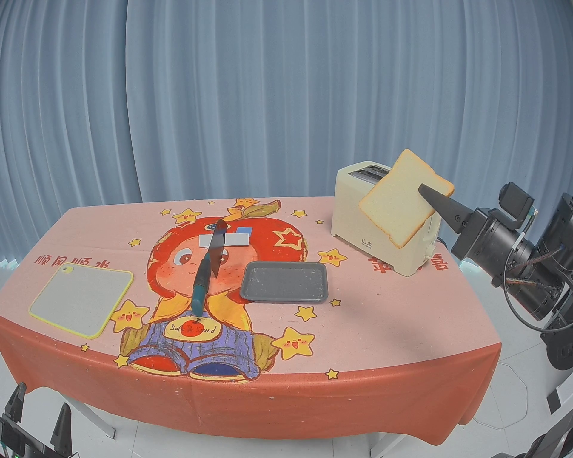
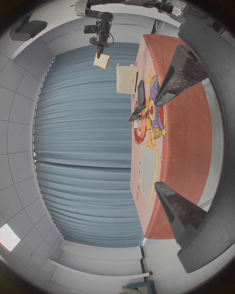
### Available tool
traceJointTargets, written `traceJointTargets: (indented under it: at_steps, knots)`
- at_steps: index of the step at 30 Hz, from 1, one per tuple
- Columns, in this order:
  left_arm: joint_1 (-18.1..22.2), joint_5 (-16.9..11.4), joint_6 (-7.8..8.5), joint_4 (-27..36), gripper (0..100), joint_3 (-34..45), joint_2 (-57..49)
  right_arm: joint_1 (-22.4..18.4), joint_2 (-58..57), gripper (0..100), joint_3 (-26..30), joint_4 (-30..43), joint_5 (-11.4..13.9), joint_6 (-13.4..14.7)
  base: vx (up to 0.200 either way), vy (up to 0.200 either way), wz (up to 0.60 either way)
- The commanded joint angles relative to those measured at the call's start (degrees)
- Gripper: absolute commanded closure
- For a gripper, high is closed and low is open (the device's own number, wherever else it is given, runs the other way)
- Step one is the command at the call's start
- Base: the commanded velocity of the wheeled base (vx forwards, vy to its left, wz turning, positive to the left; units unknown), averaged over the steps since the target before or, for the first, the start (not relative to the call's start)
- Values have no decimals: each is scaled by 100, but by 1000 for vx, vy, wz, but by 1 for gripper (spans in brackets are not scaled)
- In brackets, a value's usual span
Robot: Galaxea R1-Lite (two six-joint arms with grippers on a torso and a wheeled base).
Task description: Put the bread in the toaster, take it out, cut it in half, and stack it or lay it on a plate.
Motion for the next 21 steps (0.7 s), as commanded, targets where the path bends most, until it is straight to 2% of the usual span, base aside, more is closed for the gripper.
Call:
traceJointTargets:
  at_steps: [1,12,21]
  knots:
    - [0,1,-2,-2,0,101,9,74,-21,100,8,-4,-5,-1,0,0,0]
    - [0,1,-11,-2,0,101,9,206,-21,100,44,-4,-49,-1,0,0,0]
    - [0,-7,-19,-2,0,101,9,303,-29,100,61,-4,-49,-1,0,200,0]
